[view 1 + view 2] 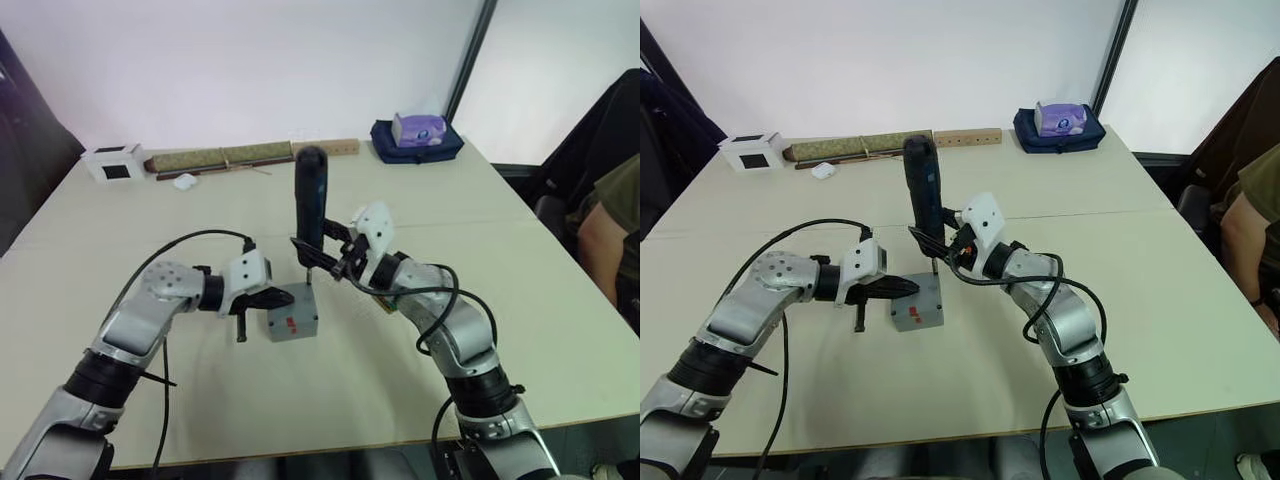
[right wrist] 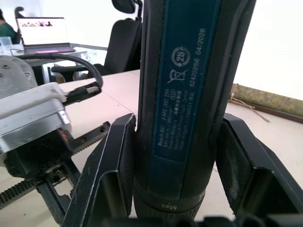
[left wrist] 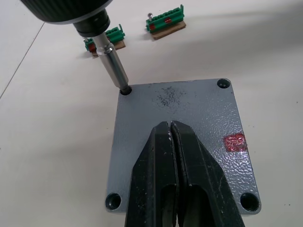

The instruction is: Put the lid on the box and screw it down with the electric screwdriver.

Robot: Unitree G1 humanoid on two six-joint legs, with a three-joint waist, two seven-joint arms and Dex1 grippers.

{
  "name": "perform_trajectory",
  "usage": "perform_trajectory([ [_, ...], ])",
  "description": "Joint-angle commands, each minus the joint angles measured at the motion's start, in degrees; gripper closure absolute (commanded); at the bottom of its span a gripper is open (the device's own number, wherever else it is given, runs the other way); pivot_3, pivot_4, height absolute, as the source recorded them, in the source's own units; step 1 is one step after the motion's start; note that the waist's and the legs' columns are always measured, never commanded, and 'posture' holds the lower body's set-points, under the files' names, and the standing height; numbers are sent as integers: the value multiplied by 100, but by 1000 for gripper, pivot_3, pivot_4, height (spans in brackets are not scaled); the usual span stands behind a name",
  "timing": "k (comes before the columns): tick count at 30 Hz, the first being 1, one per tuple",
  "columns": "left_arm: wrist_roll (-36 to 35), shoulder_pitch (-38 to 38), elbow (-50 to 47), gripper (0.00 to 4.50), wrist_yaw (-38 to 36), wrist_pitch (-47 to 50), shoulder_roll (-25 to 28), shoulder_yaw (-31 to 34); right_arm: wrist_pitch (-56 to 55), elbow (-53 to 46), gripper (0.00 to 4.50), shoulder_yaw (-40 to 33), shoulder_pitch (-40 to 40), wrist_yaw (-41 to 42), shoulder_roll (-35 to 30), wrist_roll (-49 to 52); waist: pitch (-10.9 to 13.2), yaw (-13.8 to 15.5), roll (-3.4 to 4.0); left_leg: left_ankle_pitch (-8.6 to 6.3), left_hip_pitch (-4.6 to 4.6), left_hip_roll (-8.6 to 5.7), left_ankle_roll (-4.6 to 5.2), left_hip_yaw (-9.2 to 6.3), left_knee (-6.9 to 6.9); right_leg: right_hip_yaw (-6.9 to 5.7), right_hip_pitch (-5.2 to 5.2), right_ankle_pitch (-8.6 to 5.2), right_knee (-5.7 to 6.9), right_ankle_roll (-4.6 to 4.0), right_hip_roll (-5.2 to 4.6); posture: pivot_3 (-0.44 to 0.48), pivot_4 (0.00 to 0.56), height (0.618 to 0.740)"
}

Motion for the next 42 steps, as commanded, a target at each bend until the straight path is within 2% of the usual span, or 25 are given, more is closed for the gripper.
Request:
perform_trajectory([
  [1,214,76,157,4500,-69,29,64,-165,718,558,2648,386,355,-54,-218,-316,-6,-2,1,-1,2,5,0,0,-1,0,1,-2,0,-2,0,0,150,740],
  [11,223,77,184,4500,-57,27,61,-178,628,436,2648,454,299,-59,-336,-336,-20,0,9,-3,2,27,2,-7,-6,0,-24,-5,-8,-4,-3,0,150,740],
  [16,202,19,113,4500,-63,18,91,-131,203,-35,2648,73,51,-35,-108,32,-2,8,16,-3,-7,29,2,-13,-8,0,-36,-5,-9,-3,-7,0,150,740],
  [20,98,-49,-39,4500,-89,74,100,-40,678,-626,2648,-523,-461,-272,35,598,39,7,19,-3,-41,29,2,-12,-8,1,-44,-3,-8,-6,-9,0,150,740],
  [25,-236,-150,-425,4500,-154,311,68,201,2228,-1142,2648,-1517,-1369,-987,-65,1515,127,20,29,-1,-158,25,2,-13,14,-2,-151,11,10,-12,-2,0,150,740],
  [30,-882,-355,-1038,4500,-191,816,73,590,4657,-1065,2648,-2264,-2311,-1448,-939,2026,135,28,26,0,-271,15,2,-13,21,-13,-255,33,17,25,1,0,150,740],
  [33,-1328,-509,-1395,4500,-175,1162,72,826,6007,-621,2648,-2501,-2780,-1508,-1642,1969,163,35,26,0,-312,14,2,-11,18,-18,-293,33,9,25,0,0,150,740],
  [38,-1708,-612,-1732,4500,-135,1383,81,1016,6633,4,2648,-1842,-2701,-1257,-2865,1812,198,4,28,-7,-314,0,14,-3,13,-13,-292,31,-7,25,-5,0,150,740],
  [42,-1890,-625,-1862,4500,-105,1461,115,1080,6671,622,2648,-1445,-2478,-1115,-3349,1803,213,-15,26,-9,-312,1,17,-3,14,-10,-293,32,-5,27,2,0,150,740],
])
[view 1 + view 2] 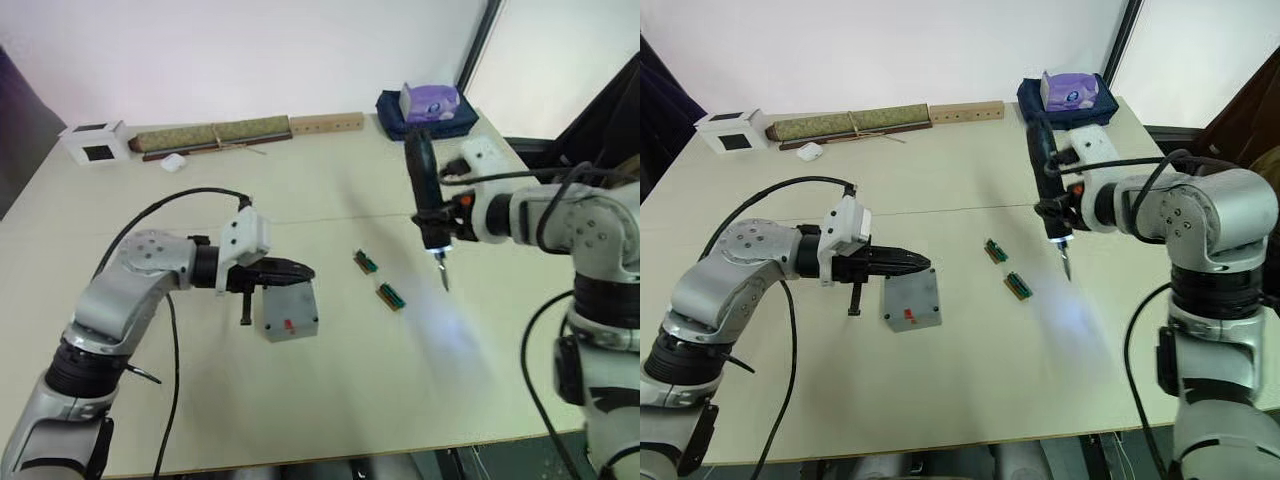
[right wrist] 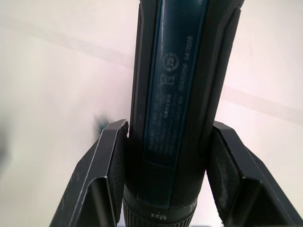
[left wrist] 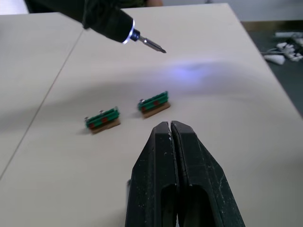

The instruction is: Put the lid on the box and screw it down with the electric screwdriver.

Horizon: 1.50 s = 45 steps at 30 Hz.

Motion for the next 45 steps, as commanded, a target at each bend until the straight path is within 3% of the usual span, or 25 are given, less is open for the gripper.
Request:
perform_trajectory([
  [1,-222,-108,-265,4500,25,34,78,241,40,301,2648,177,20,165,-258,-17,5,-5,2,0,1,0,0,0,0,0,0,0,2,0,0,0,150,740],
  [15,-457,-58,-536,4500,367,189,44,246,-608,1665,2648,1294,222,550,-228,-831,12,-81,0,1,3,-4,0,-3,16,0,9,4,10,7,-1,0,150,740],
  [16,-465,-22,-560,4500,384,209,75,258,-624,1674,1881,1308,208,577,-217,-847,12,-77,0,1,4,-4,0,-4,20,0,12,4,10,8,-1,0,150,740],
  [21,-475,52,-601,4500,452,247,184,298,-685,1635,144,1317,146,707,-223,-942,13,-85,-1,1,7,-6,0,-3,34,1,21,11,10,19,-2,0,150,740],
  [23,-411,119,-565,4500,503,232,301,345,-1095,1356,28,1369,105,876,-379,-1023,13,-86,0,1,7,-6,0,-4,35,2,21,12,10,20,-2,0,150,740],
  [26,-294,348,-460,4500,639,261,611,582,-2723,389,28,1678,143,1379,-887,-1539,37,-109,22,1,7,-7,-1,-3,35,3,19,13,13,21,-2,0,150,740],
  [28,43,673,-301,4500,670,104,920,602,-3469,-209,28,1396,337,1730,-678,-1317,42,-135,21,1,9,-6,-1,-2,30,4,14,12,14,22,0,0,150,740],
  [32,357,1169,-40,4500,676,-60,1185,626,-4072,-962,1103,1455,773,2192,-385,-1179,42,-119,15,1,16,16,0,-5,21,3,16,12,14,19,24,0,150,740],
  [37,560,1397,143,4500,621,-193,1228,542,-4241,-1136,2915,1711,1085,2364,-15,-1264,57,-55,-1,1,10,12,-1,-2,41,-1,20,15,17,16,6,0,150,740],
  [40,760,1554,275,4500,508,-383,1272,390,-4240,-1065,4253,2012,1190,2410,217,-1368,57,-58,-3,1,7,8,-1,1,74,-1,35,15,16,17,-2,0,150,740],
  [45,1123,1495,501,4500,647,-582,887,-80,-4323,-889,4382,2755,1332,2450,702,-1722,57,-58,-4,1,10,5,0,-2,78,-2,38,16,21,18,1,0,150,740],
])
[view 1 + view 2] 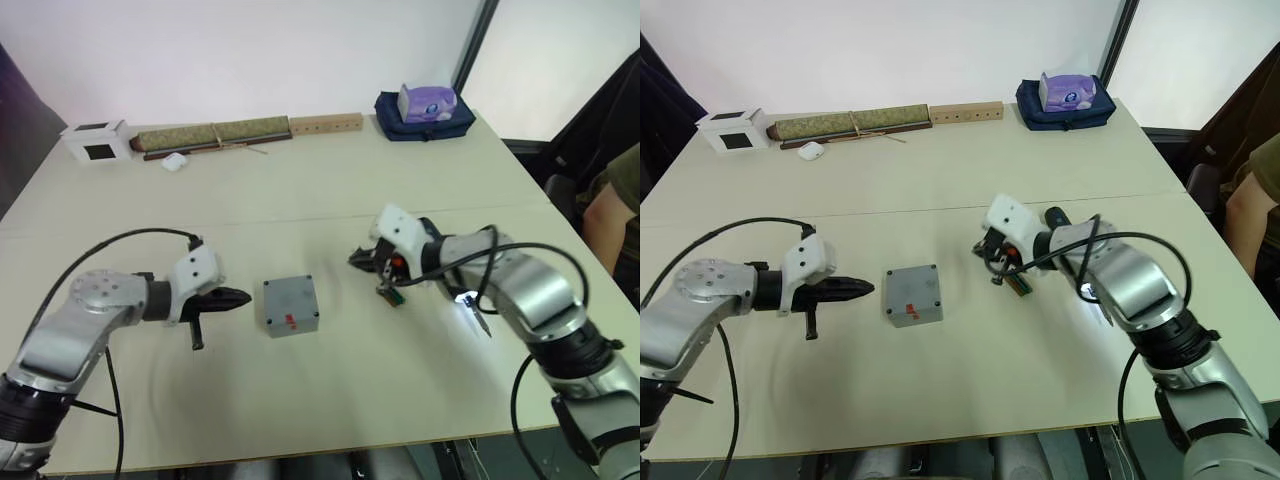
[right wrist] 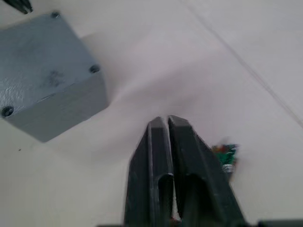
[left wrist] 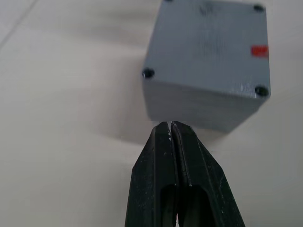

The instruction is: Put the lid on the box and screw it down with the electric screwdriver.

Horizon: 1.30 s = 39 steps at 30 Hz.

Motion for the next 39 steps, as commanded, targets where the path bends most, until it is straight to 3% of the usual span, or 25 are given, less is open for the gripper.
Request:
perform_trajectory([
  [1,244,-144,50,4500,48,-241,-194,-270,-198,-75,4382,410,60,90,223,-260,0,1,-1,0,1,0,0,-1,1,-1,0,0,4,0,1,0,150,740],
  [14,686,-1117,947,4500,173,-472,-1115,-679,415,-317,4382,537,82,569,568,-42,0,100,-4,0,0,-5,0,-5,15,-3,-1,3,21,5,0,0,150,740],
  [17,1057,-1365,1463,4500,284,-757,-1317,-867,645,-473,4382,511,30,688,477,17,-1,112,-5,0,0,-6,0,-7,16,-5,-1,3,25,5,0,0,150,740],
  [20,1163,-1298,1510,4500,155,-887,-1150,-830,646,-564,4382,372,-23,839,146,-31,-1,100,-5,0,0,-7,0,-8,18,-6,0,3,25,5,-1,0,150,740],
  [24,1065,-788,1110,4500,-466,-984,-490,-733,312,-207,4382,304,-161,711,-194,-444,-1,58,-5,0,3,-5,0,-7,18,-5,-1,3,25,5,-1,0,150,740],
  [28,515,-239,341,4500,-958,-628,-68,-579,-90,573,4382,50,-262,404,210,-570,-1,48,-5,0,4,2,0,-4,13,-5,-2,2,26,3,3,0,150,740],
  [39,441,-364,172,4500,-578,-319,-563,-657,-404,1169,4382,161,-183,465,1020,-604,0,96,-7,0,1,-4,0,-4,22,-3,1,5,26,6,-2,0,150,740],
])
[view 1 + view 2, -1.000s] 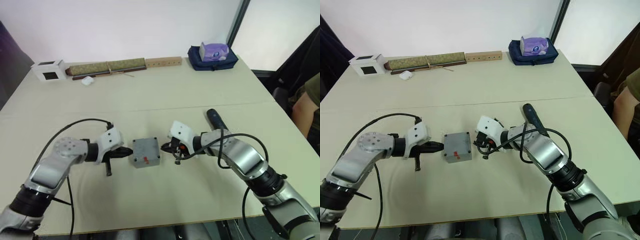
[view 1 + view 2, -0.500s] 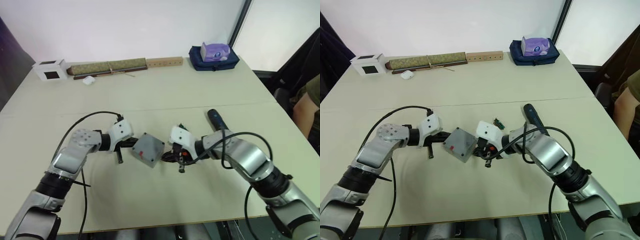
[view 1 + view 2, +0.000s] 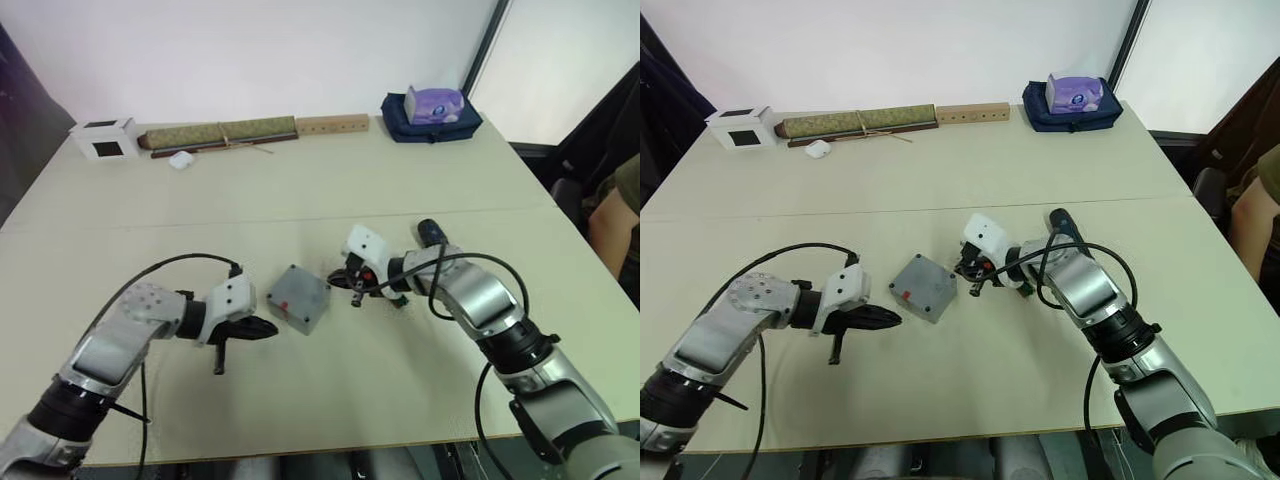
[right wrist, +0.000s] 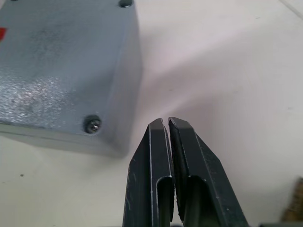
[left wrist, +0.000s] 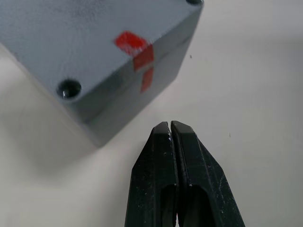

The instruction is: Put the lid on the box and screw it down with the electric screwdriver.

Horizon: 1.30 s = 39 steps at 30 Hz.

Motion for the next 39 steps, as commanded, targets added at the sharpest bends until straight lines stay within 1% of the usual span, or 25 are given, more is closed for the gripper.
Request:
perform_trajectory([
  [1,165,-210,55,4500,134,-170,-60,3,106,-161,4382,-10,-11,112,186,107,0,-4,0,0,0,0,0,-1,0,0,0,0,1,0,1,0,150,740],
  [5,360,-460,389,4500,177,-365,-128,-59,272,-571,4382,143,114,391,69,192,0,-5,1,0,2,1,0,-2,0,-1,0,0,4,-1,4,0,150,740],
  [11,493,-900,960,4500,155,-638,-284,-63,455,-744,4382,62,194,384,64,190,0,-2,0,0,1,0,0,-2,0,-1,0,0,5,-1,4,0,150,740],
  [18,486,-968,1065,4500,-4,-711,-217,-33,546,-1002,4382,-20,268,227,-15,101,0,-14,0,0,1,0,0,-2,0,-1,-1,0,5,-1,4,0,150,740],
  [23,177,-606,572,4500,-197,-463,128,270,249,-1512,4382,-751,552,-329,-177,-25,0,-13,1,0,1,1,0,-3,0,0,-1,0,6,-1,3,0,150,740],
  [24,-210,-516,311,4500,-223,-171,149,526,282,-1660,4382,-1026,661,-516,-159,0,0,-9,0,0,1,1,0,-2,0,0,-1,0,6,-1,2,0,150,740],
  [26,-759,-410,-102,4500,-250,250,197,906,378,-1877,4382,-1479,847,-747,-141,111,0,0,-2,0,0,0,0,-3,0,-1,-1,1,6,0,1,0,150,740],
  [28,-1063,-404,-440,4500,-218,544,270,1135,468,-2054,4382,-1888,1056,-1049,-99,131,0,25,-7,0,-3,1,0,-6,0,-2,-1,0,7,0,-1,0,150,740],
  [30,-1218,-457,-647,4500,-160,712,291,1209,568,-2165,3886,-2124,1245,-1150,-46,258,0,16,-7,0,-1,0,0,-8,2,-3,2,1,7,0,-2,0,150,740],
  [31,-1281,-518,-736,4500,-118,783,274,1217,706,-2204,3746,-2172,1360,-1161,-60,325,0,14,-7,0,2,-2,0,-6,2,-1,4,1,7,0,-2,0,150,740],
  [32,-1338,-593,-812,4500,-69,849,243,1209,745,-2222,3220,-2179,1487,-1187,-88,330,0,13,-6,0,5,-2,0,-6,1,-2,6,1,7,0,-2,0,150,740],
  [33,-1384,-667,-867,4500,-18,902,205,1187,713,-2219,2872,-2150,1609,-1225,-120,287,0,9,-7,0,6,-2,0,-7,1,-2,8,1,7,0,-1,0,150,740],
  [35,-1410,-779,-924,4500,49,951,140,1111,579,-2163,2022,-2103,1818,-1309,-118,219,0,4,-7,0,6,-2,0,-7,1,-2,8,1,7,0,1,0,150,740],
  [37,-1400,-831,-941,4500,66,957,117,1045,522,-2107,1514,-2094,1961,-1378,-89,217,0,-5,-6,0,6,-2,0,-6,2,-1,8,1,7,0,2,0,150,740],
  [38,-1402,-843,-945,4500,74,961,118,1027,501,-2092,1071,-2091,1999,-1403,-86,224,0,-17,-6,0,6,-2,0,-5,2,0,8,1,7,0,2,0,150,740],
  [39,-1401,-851,-940,4500,81,963,119,1015,484,-2073,754,-2089,2034,-1434,-78,227,0,-26,-7,0,6,-2,0,-5,2,1,7,1,7,0,2,0,150,740],
])
